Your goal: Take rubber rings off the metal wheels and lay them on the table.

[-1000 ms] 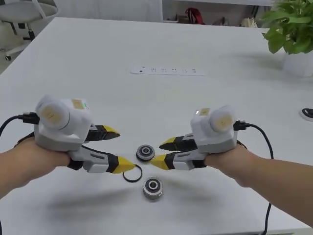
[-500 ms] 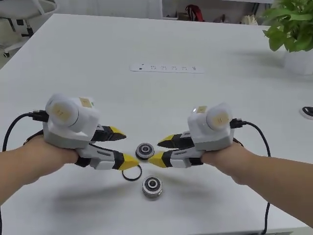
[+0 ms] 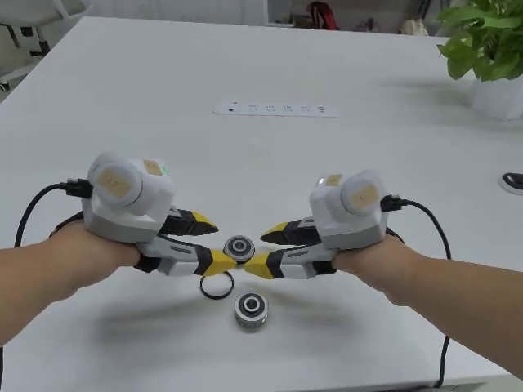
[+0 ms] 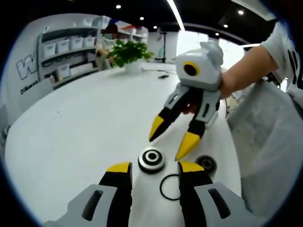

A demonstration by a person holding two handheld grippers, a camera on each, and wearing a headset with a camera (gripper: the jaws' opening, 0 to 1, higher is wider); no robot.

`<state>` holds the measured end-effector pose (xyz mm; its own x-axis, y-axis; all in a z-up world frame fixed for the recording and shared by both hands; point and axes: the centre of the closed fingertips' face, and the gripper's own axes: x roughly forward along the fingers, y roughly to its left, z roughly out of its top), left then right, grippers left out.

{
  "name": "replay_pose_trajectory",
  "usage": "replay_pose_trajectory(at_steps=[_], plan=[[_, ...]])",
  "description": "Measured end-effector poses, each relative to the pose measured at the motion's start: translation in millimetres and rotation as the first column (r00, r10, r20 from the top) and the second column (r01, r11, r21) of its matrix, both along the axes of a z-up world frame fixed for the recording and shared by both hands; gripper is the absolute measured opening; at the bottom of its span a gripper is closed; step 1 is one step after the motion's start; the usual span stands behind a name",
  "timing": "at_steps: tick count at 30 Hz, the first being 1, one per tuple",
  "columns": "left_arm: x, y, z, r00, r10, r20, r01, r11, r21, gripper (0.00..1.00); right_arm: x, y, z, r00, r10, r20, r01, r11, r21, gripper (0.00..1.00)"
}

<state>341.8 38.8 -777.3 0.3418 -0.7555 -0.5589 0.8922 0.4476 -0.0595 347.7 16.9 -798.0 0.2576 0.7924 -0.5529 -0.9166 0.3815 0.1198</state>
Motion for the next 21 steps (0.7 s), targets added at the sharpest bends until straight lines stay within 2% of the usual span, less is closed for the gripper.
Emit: replay_pose_trajectory(at_steps=[14, 21], plan=[[4.1, -12.3, -7.2, 1.000, -0.020, -0.011, 0.020, 1.000, 0.010, 0.33, -1.7, 0.6, -0.8, 1.000, -0.002, -0.010, 0.002, 1.000, 0.008, 0.34], [8.5, -15.6, -10.8, 1.000, -0.019, -0.008, 0.019, 1.000, 0.023, 0.26, -2.3, 1.3, -1.9, 1.000, -0.002, -0.014, 0.002, 1.000, 0.009, 0.34]])
